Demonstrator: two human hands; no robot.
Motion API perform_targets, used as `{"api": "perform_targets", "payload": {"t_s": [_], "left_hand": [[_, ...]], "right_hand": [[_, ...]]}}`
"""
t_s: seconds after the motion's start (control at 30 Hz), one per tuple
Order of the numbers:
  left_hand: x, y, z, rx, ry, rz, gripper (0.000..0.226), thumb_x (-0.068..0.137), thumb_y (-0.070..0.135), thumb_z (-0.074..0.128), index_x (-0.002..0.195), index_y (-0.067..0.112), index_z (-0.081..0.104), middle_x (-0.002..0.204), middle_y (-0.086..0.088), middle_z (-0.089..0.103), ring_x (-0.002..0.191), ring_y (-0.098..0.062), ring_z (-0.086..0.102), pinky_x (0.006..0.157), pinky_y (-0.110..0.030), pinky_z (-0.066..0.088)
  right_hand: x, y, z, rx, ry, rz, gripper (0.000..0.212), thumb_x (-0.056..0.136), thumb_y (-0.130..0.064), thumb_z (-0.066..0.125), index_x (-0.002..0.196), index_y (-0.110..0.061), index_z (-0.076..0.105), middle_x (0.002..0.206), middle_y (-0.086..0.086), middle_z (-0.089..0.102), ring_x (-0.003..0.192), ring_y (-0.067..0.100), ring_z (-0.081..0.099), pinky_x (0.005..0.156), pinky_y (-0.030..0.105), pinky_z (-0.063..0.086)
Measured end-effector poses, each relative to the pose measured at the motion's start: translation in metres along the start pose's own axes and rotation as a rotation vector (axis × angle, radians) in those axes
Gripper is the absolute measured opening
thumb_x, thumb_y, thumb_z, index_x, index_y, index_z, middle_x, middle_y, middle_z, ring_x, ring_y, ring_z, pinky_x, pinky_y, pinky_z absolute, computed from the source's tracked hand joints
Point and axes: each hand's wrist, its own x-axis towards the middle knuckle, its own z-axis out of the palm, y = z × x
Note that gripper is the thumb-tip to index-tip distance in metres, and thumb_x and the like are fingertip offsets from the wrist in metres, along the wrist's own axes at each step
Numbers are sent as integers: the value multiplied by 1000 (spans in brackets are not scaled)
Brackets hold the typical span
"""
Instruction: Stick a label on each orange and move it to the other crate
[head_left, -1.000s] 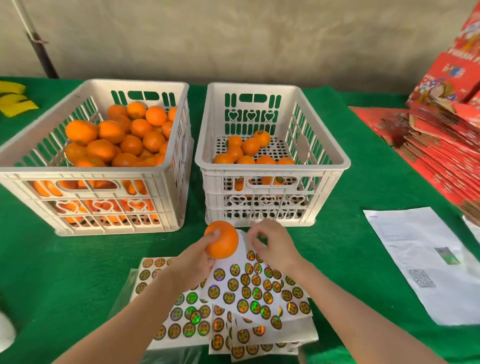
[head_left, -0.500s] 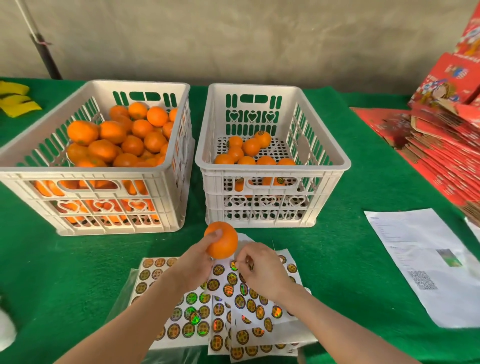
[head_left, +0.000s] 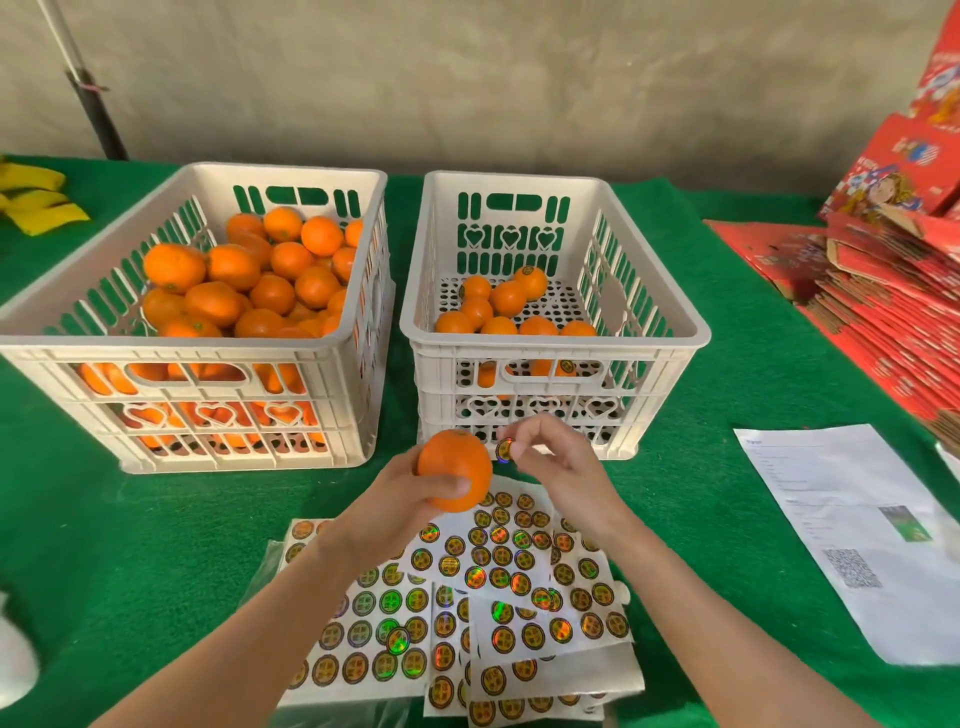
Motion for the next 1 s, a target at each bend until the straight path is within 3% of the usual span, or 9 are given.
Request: {"api": "perform_targets", "payload": {"t_s": [0.1,0.17,0.23,0.4,0.6,0.73,0.83,0.93,1.0], "left_hand": [[-3,13,5,-226,-21,-13,88,56,30,84,134,12,48,126,-14,58,107,-28,60,81,-36,53],[-4,20,9,-368,-10,-47,78,66,47,80,130,11,51,115,-15,61,94,-27,63,69,-33,54],[-4,24,11,-416,6,-75,63,78,47,65,128,10,53,106,-17,63,87,-29,64,63,-32,54],[-5,30,12,-367,-2,-46,55,77,47,63,119,13,58,95,-13,68,79,-25,66,61,-31,53],[-7,33,12,-403,-18,-6,47,75,45,68,109,15,63,89,-11,69,73,-21,67,59,-30,53],[-10,37,12,-363,-6,32,37,77,47,65,101,20,71,90,-9,70,73,-18,66,60,-29,54],[-14,38,10,-204,68,86,47,76,52,60,110,20,64,94,-10,72,77,-19,67,62,-28,54],[-20,46,11,-154,74,170,41,78,55,55,103,27,72,100,-9,72,88,-20,69,67,-26,55],[-20,57,15,-160,104,212,45,76,55,54,103,23,71,102,-10,72,94,-22,70,68,-26,56]], "right_hand": [[5,-23,-9,-72,-171,-51,23,94,-6,53,78,-23,53,111,-2,59,106,8,53,83,23,45],[6,-37,-10,-202,-248,-109,25,94,-7,54,78,-27,50,114,-2,55,108,4,50,85,16,41],[8,-46,-8,-351,-285,-186,25,93,-8,55,79,-27,48,113,2,53,109,5,46,88,16,37],[11,-60,-3,-536,-338,-236,16,92,-11,56,83,-19,46,110,3,47,108,16,44,95,30,36],[10,-67,5,-695,-269,-311,10,92,-16,55,86,-16,47,108,4,47,101,19,46,88,39,41],[10,-64,9,-631,-155,-317,17,89,-24,61,95,-20,45,102,0,51,93,17,50,82,38,44],[9,-59,10,-497,-127,-201,40,83,-36,66,110,-33,36,111,-11,51,98,4,52,85,30,46],[2,-52,21,-361,-129,-169,56,80,-53,57,128,-41,31,122,-20,46,109,-4,48,92,30,48],[0,-52,30,-314,-118,-204,68,75,-57,62,131,-52,24,125,-26,40,115,-8,43,96,20,42]]}}
